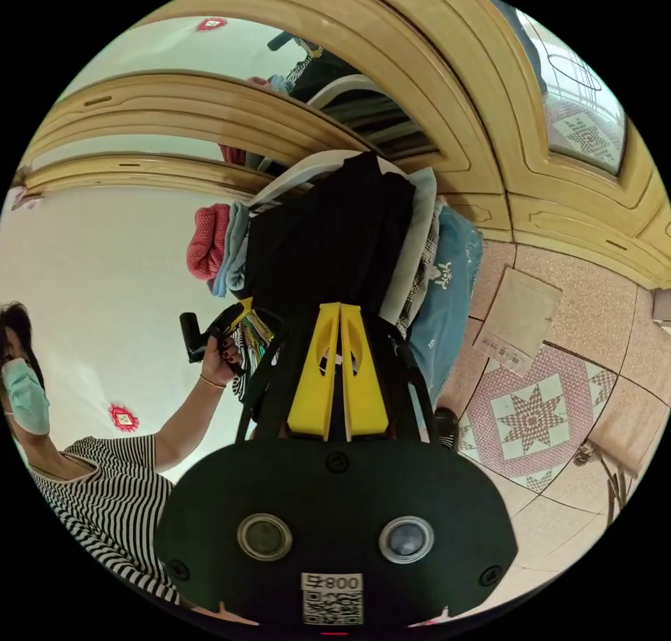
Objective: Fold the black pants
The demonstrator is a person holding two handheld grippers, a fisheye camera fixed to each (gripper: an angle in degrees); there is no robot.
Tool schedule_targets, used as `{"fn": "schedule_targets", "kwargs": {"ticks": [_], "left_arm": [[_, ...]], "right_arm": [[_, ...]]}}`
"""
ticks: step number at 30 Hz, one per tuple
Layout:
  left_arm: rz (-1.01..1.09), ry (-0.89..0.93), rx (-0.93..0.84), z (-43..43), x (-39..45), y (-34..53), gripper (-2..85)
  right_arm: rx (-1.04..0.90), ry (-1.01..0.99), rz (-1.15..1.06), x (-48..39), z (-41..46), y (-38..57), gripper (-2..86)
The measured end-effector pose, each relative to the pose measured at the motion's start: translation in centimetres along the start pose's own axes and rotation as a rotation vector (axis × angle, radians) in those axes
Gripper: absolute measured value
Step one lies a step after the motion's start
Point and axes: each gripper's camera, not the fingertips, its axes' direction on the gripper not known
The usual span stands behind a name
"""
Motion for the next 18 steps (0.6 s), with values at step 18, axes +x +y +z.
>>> {"fn": "schedule_targets", "kwargs": {"ticks": [18], "left_arm": [[0.004, -0.079, 0.005, -3.4, 2.5, 1.3, 0.0]], "right_arm": [[-0.165, 0.016, -0.034, -2.2, 9.6, 5.9, 0.0]]}}
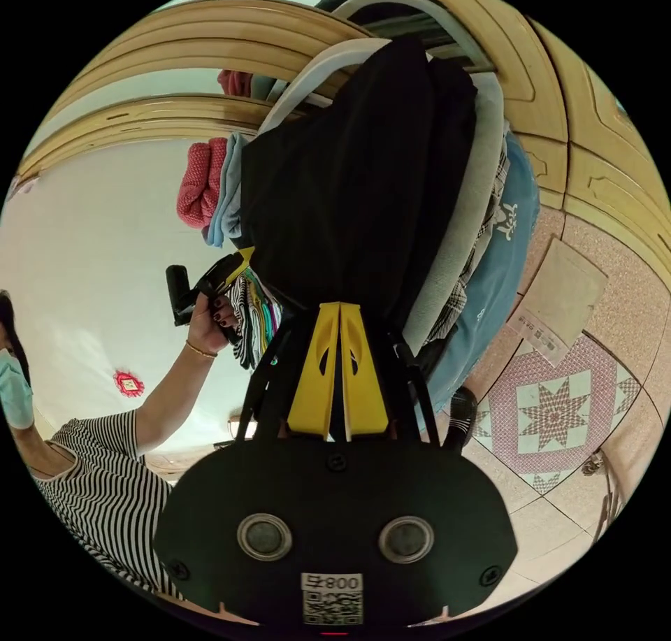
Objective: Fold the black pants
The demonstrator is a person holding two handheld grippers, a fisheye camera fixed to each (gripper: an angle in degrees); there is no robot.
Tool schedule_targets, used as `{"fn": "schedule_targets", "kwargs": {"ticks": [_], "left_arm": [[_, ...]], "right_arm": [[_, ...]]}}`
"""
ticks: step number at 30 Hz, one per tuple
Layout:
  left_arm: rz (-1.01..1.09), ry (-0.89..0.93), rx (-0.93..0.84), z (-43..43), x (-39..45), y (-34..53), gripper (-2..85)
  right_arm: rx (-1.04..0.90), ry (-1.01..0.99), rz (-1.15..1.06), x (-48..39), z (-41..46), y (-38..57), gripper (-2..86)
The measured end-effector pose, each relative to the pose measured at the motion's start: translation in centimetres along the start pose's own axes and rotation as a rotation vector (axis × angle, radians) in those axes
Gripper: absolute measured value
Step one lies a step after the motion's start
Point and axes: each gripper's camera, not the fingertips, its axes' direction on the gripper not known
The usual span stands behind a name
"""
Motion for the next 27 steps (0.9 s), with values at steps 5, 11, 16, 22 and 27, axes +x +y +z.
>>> {"fn": "schedule_targets", "kwargs": {"ticks": [5, 11, 16, 22, 27], "left_arm": [[-0.051, 0.039, -0.006, -0.9, -1.1, 1.3, 0.1], [-0.035, -0.010, 0.104, -7.9, -3.1, 7.3, 0.5], [-0.233, -0.079, 0.039, -9.9, -9.2, 17.8, 2.3], [-0.503, 0.018, -0.010, -7.3, -15.2, 28.1, 6.6], [-0.456, 0.015, 0.010, -5.3, -15.9, 27.6, 7.5]], "right_arm": [[-0.043, 0.132, -0.053, -2.5, 1.8, 0.5, 0.0], [-0.005, 0.290, -0.094, -6.1, 2.6, 2.9, 0.0], [0.013, 0.336, -0.213, -10.4, 3.2, 6.6, 0.0], [-0.208, 0.313, -0.327, -13.9, 10.7, 9.8, 0.0], [-0.384, 0.235, -0.349, -15.3, 17.7, 11.9, 0.2]]}}
